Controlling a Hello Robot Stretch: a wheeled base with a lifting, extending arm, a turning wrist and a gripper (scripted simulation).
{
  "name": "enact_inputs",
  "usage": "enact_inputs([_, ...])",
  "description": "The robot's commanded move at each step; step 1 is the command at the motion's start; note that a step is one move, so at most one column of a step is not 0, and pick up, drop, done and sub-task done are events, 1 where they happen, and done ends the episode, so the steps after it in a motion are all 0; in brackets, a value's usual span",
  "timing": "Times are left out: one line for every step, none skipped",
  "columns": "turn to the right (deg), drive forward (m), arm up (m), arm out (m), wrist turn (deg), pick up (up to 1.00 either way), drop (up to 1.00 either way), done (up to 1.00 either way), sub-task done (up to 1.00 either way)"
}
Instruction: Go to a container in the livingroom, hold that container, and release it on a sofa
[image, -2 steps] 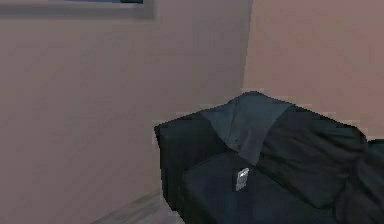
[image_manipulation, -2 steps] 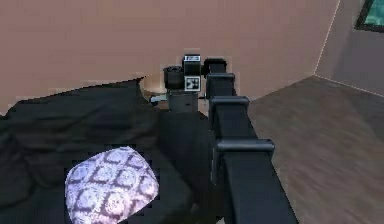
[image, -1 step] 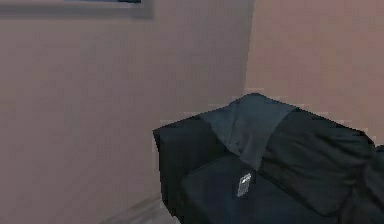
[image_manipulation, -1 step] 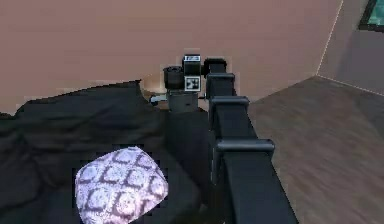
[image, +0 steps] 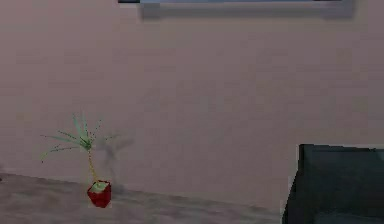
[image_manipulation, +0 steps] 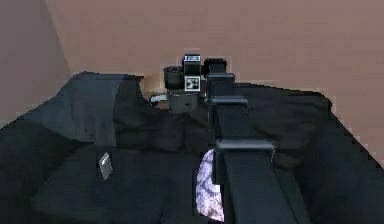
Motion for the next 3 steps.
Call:
enact_inputs([-36.0, 0.00, 0.00, 0.00, 0.0, 0.00, 0.00, 0.00, 0.00])
enact_inputs([45.0, 0.00, 0.00, 0.00, 0.0, 0.00, 0.00, 0.00, 0.00])
enact_inputs([30.0, 0.00, 0.00, 0.00, 0.0, 0.00, 0.00, 0.00, 0.00])
